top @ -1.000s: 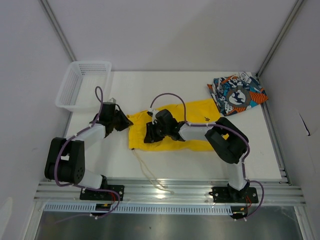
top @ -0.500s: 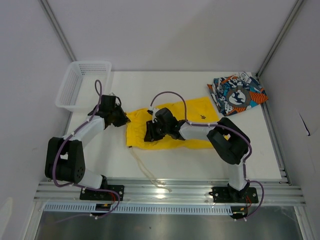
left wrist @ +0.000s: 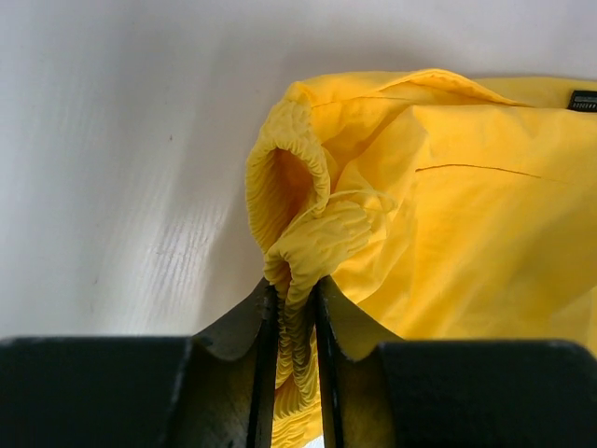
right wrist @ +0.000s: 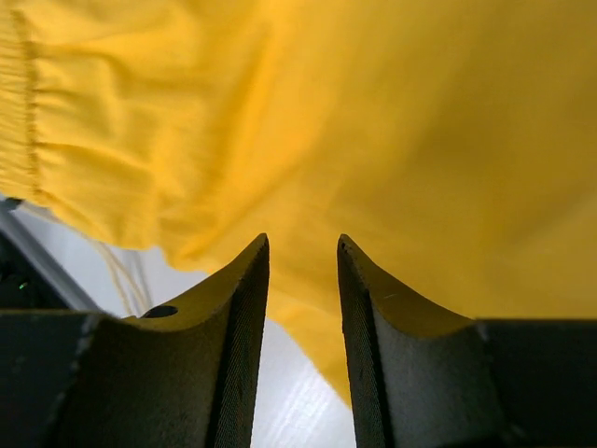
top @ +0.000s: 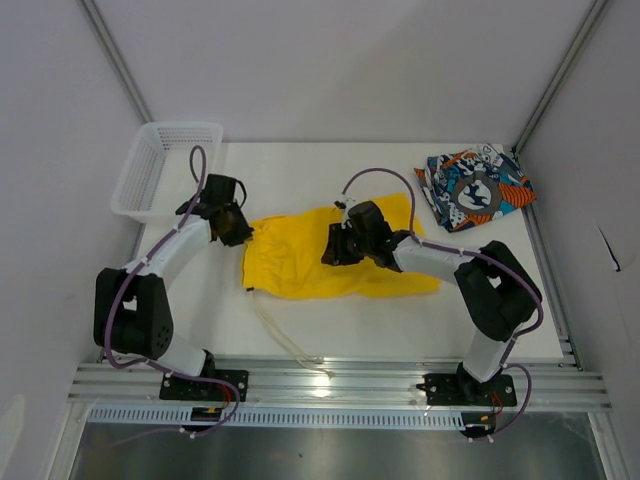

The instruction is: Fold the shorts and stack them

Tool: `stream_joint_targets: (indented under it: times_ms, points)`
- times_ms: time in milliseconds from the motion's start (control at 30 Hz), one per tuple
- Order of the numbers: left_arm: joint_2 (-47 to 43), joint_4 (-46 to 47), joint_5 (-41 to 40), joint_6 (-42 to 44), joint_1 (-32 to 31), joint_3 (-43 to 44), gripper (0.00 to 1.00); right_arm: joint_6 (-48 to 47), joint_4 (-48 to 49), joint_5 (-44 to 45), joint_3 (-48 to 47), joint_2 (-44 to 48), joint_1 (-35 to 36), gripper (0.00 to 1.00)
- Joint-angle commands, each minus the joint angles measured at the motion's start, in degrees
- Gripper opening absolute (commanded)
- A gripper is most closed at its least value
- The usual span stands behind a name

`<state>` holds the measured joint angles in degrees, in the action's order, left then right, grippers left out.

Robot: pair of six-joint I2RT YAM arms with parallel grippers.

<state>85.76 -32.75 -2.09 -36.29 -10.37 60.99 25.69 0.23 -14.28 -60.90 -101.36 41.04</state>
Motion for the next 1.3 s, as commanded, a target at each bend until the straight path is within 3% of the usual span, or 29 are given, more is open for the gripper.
stream_joint_targets:
  times_ms: [0,200,400,567,733,867,1067,1267]
  points:
    - [0.5,-4.3,-4.1,2.4,-0.3,4.5,0.21,-0.7,-2.2,3.0,2.7,2.7,-2.5,0.38]
    - [0.2,-7.7,-5.4,4.1,-0.3,8.7,0.21,0.1,-1.1,3.9,6.1,0.1,-3.2,0.31]
    - [0.6,-12.2,-5.8,6.6,-0.4,16.5,0.21,3.0,-0.8,6.3,6.8,-2.2,2.4,0.17]
    - [4.3,-18.5,-10.2,9.4,-0.6,24.2,0.22,5.5,1.8,7.9,6.7,-3.3,7.6,0.17]
    - [6.4,-17.8,-10.2,10.9,-0.6,25.7,0.22,4.5,0.3,9.6,7.9,1.4,7.3,0.34]
    - [8.2,-17.4,-10.3,11.8,-0.5,26.0,0.22,2.6,-4.4,13.8,10.1,11.7,7.2,0.48]
    - [9.6,-18.4,-12.8,12.2,-0.5,28.4,0.22,5.1,-13.5,20.1,18.2,25.2,6.3,0.57]
    - [11.5,-19.2,-13.7,12.8,-0.4,30.8,0.23,9.2,-23.9,19.9,26.4,40.0,1.2,0.63]
